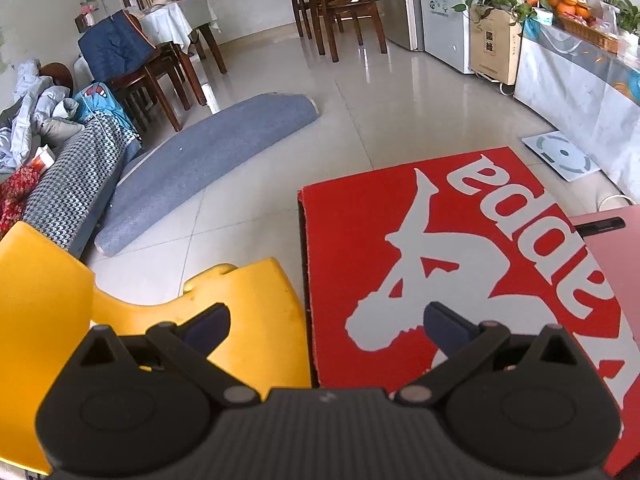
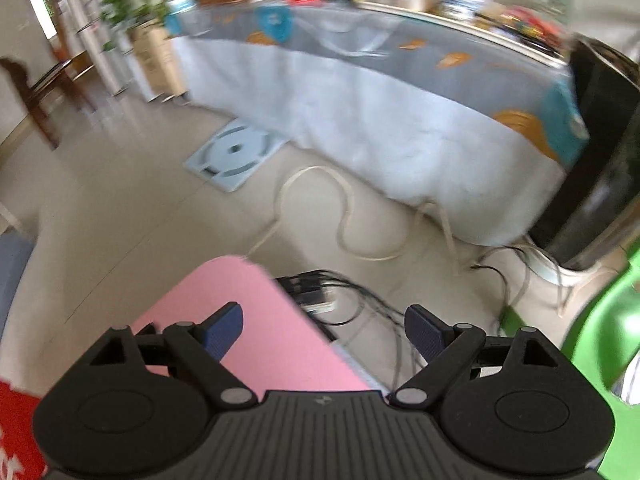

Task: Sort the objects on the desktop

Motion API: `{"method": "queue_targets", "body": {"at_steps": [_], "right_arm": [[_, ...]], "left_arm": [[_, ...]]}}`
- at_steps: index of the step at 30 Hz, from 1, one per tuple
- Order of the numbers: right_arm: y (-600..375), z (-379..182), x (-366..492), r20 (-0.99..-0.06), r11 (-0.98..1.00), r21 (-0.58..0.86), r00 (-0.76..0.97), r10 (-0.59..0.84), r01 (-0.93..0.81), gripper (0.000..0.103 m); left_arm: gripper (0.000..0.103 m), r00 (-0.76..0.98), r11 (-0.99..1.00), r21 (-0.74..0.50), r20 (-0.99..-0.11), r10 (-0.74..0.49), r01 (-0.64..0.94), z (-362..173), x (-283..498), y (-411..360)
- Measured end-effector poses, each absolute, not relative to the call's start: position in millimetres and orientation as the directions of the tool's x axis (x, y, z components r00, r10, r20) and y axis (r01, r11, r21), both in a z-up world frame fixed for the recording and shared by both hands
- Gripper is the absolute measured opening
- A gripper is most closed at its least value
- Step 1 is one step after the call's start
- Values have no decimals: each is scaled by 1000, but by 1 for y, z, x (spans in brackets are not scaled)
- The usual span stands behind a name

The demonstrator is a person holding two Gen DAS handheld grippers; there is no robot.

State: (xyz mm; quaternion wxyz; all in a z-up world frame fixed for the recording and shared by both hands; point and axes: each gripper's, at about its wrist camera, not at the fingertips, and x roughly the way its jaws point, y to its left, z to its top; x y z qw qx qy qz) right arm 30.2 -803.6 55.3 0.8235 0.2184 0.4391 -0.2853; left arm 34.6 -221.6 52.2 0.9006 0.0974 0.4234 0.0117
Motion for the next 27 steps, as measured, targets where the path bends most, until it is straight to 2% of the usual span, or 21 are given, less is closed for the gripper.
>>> {"method": "queue_targets", "body": {"at_steps": [14,22,27], "right_arm": [[-851,29,3,-860,670,114,411,-303,734,88],[-876,30,-34,-851,583,117,384,-359,804,88],[-879,35,-47,-842,602,97,388,-375,792,88]], "left_arm": [[103,606,985,172,-785,133,6,44,59,-208],[103,591,987,150,-791,158,-63,43,74,-192],[103,590,988,138,-793,152,-70,45,79,-192]]}}
